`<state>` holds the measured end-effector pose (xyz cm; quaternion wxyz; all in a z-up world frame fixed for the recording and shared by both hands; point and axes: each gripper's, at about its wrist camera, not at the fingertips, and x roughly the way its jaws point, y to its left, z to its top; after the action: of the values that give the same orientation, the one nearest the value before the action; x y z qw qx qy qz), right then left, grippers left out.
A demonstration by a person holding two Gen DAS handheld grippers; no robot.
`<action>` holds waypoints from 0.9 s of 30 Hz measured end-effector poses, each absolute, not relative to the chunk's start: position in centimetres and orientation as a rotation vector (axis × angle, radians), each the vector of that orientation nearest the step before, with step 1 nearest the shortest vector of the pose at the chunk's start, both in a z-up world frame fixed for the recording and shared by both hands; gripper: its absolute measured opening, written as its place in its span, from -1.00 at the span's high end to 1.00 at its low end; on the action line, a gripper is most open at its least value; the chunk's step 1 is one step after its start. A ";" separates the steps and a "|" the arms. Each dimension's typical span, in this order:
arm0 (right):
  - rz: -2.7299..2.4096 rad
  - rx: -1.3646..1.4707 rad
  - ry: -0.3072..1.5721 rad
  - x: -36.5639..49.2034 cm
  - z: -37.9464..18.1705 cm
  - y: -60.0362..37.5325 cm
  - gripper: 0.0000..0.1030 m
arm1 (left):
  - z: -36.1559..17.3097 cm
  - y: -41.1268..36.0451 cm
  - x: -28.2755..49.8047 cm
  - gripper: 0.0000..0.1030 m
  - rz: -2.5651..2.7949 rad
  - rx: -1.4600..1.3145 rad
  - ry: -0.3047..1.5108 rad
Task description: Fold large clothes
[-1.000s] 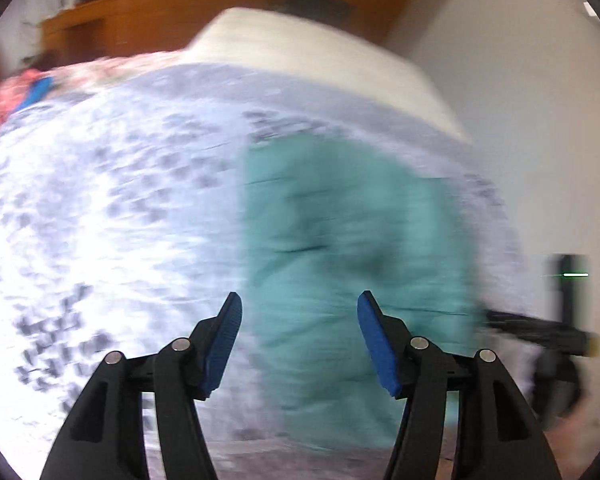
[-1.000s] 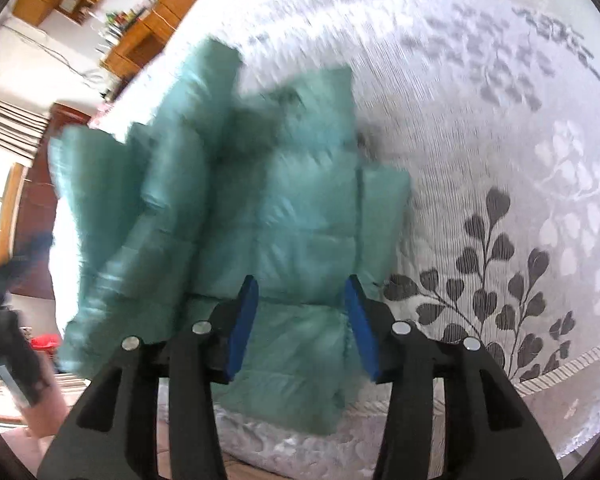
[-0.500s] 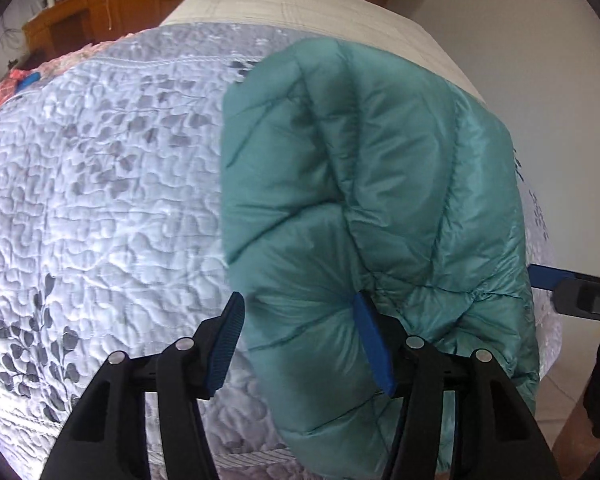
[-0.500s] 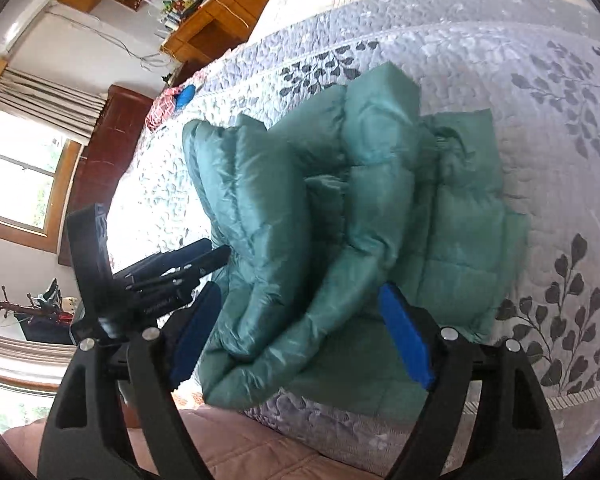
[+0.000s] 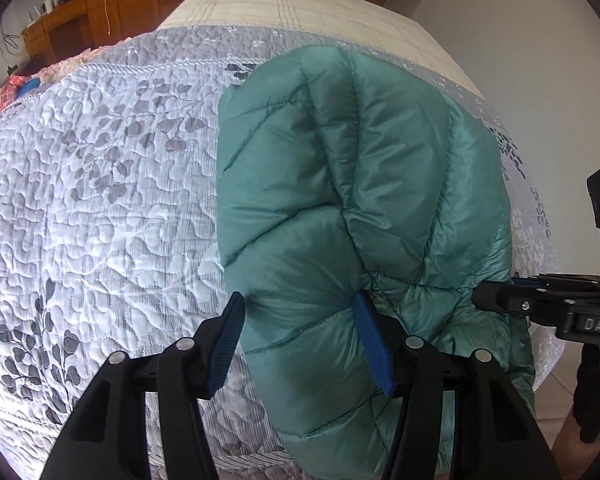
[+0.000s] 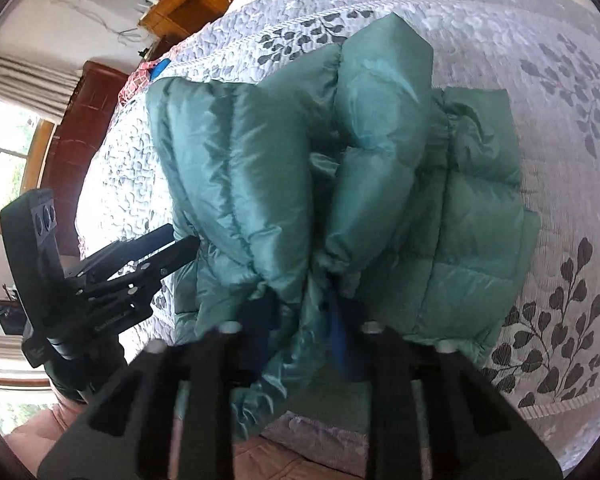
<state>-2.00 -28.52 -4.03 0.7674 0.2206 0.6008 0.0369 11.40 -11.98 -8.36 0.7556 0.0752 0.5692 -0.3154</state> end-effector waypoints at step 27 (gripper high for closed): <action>-0.242 0.648 1.137 -14.5 -7.2 -41.3 0.88 | -7.0 -21.1 4.2 -0.13 -0.877 0.313 1.093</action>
<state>-14.48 -41.26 -7.17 0.7868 0.3005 0.5273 -0.1122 4.20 -21.08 -7.01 0.7531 0.1435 0.5006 -0.4020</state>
